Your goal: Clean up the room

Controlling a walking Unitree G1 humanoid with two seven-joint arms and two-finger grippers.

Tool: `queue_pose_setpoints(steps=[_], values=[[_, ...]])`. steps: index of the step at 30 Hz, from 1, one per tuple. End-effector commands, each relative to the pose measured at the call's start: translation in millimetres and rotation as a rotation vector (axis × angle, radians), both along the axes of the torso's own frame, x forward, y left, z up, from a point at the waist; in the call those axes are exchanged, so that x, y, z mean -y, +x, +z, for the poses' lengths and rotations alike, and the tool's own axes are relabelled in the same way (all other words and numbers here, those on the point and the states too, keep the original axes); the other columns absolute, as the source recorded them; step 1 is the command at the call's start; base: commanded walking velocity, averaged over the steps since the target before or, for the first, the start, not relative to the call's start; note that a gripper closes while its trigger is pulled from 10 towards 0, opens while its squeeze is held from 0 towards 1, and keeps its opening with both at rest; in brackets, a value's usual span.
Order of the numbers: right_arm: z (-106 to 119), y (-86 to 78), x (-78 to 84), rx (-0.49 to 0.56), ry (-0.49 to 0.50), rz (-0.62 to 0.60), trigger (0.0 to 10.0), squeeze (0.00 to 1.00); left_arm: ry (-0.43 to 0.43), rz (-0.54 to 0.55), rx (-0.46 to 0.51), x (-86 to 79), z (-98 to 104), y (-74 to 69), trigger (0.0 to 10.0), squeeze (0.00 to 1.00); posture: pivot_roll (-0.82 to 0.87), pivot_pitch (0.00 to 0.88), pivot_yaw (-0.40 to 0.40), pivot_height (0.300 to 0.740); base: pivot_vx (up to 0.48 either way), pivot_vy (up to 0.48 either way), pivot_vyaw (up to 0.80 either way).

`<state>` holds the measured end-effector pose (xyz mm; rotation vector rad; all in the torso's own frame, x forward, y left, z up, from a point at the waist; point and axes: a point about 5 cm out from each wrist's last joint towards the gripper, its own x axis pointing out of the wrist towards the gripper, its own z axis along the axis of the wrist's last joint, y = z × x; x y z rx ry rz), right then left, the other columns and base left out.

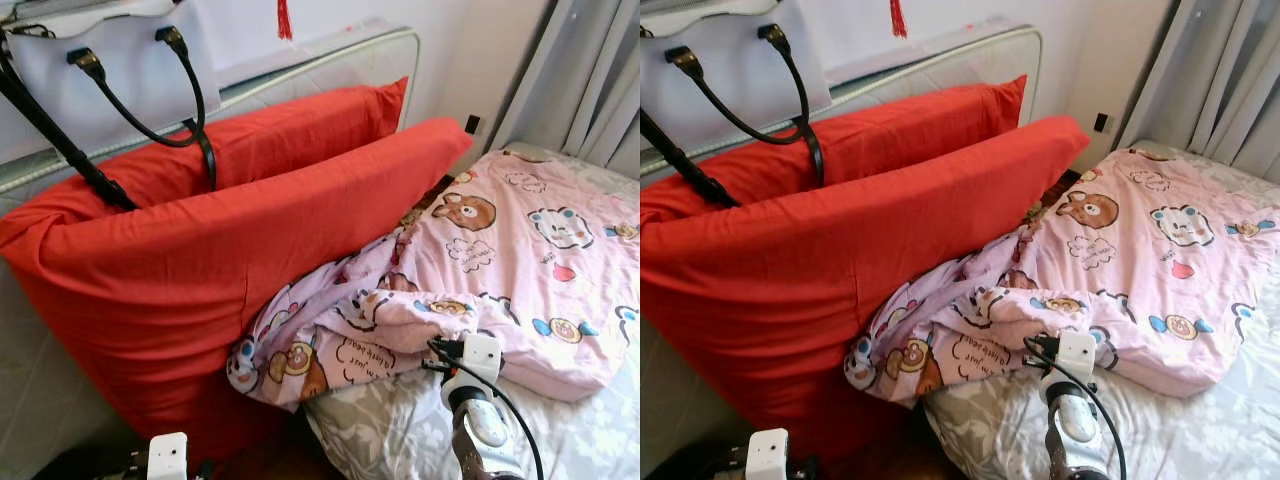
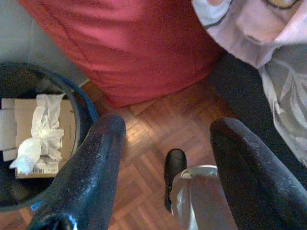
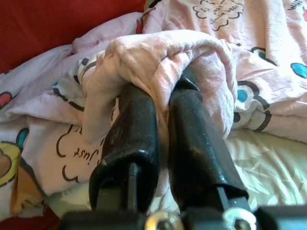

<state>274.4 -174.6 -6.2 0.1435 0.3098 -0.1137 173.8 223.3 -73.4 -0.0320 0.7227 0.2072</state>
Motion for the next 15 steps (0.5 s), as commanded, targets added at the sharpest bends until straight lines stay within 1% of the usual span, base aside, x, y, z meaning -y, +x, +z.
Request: queue_pose_setpoints(steps=[1, 2, 15], values=[[3.4, 3.5, -1.4, 0.016, -0.002, 0.003, 10.0, 0.00, 0.004, -0.001, -0.015, -3.1, -0.8, -2.1, 10.0, 0.00, 0.06, 0.003, -0.023, 0.740, -0.244, 0.000, 0.00], [3.6, 3.8, -1.5, 0.016, -0.002, 0.004, 10.0, 0.00, 0.004, -0.001, -0.014, -3.1, -0.5, -1.6, 10.0, 0.00, 0.06, 0.013, -0.026, 0.740, -0.244, 0.000, 0.00], [3.8, 4.2, -0.1, 0.015, -0.005, -0.001, 10.0, 0.00, 0.004, 0.002, -0.017, -2.8, -0.9, -1.9, 10.0, 0.00, 0.07, 0.019, -0.024, 0.740, -0.245, 0.000, 0.00]])
